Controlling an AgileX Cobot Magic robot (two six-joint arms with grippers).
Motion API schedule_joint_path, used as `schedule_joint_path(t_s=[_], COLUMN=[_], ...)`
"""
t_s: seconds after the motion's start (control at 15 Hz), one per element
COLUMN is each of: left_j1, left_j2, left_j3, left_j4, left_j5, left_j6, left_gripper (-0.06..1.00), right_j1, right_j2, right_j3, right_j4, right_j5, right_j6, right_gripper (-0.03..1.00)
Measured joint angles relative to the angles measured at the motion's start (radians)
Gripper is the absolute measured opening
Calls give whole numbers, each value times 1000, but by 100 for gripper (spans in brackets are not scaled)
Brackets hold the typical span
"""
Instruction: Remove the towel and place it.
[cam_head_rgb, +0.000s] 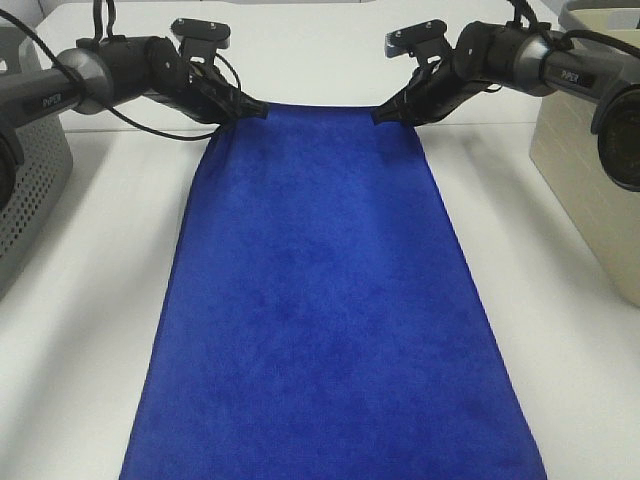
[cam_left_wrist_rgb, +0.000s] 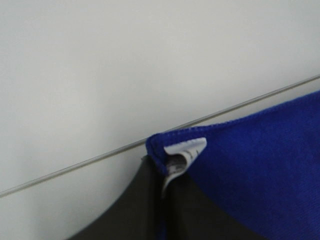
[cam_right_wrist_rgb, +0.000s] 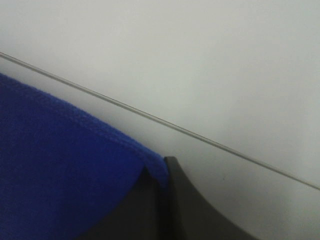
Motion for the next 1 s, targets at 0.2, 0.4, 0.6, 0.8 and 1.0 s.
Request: schedule_joint_path(t_s=[0.2, 0.4, 0.6, 0.8, 1.0], left_j1=[0, 0, 0, 0, 0], left_j2=[7, 15, 35, 46, 45], left_j3=[0, 0, 0, 0, 0], left_j4=[0, 0, 1, 2, 4], left_j5=[-49, -81, -93, -107, -139], left_j6=[0, 3, 3, 6, 6], left_gripper=[1, 1, 1, 1, 1], right_j1=[-4, -16, -16, -16, -16], right_j2=[7, 16, 41, 41, 41], right_j3=[0, 0, -2, -2, -2], right_j4=[4, 29, 42, 45, 49], right_j5=[-49, -70, -69, -74, -98], right_j6=[0, 0, 0, 0, 0], right_gripper=[2, 2, 2, 2, 2])
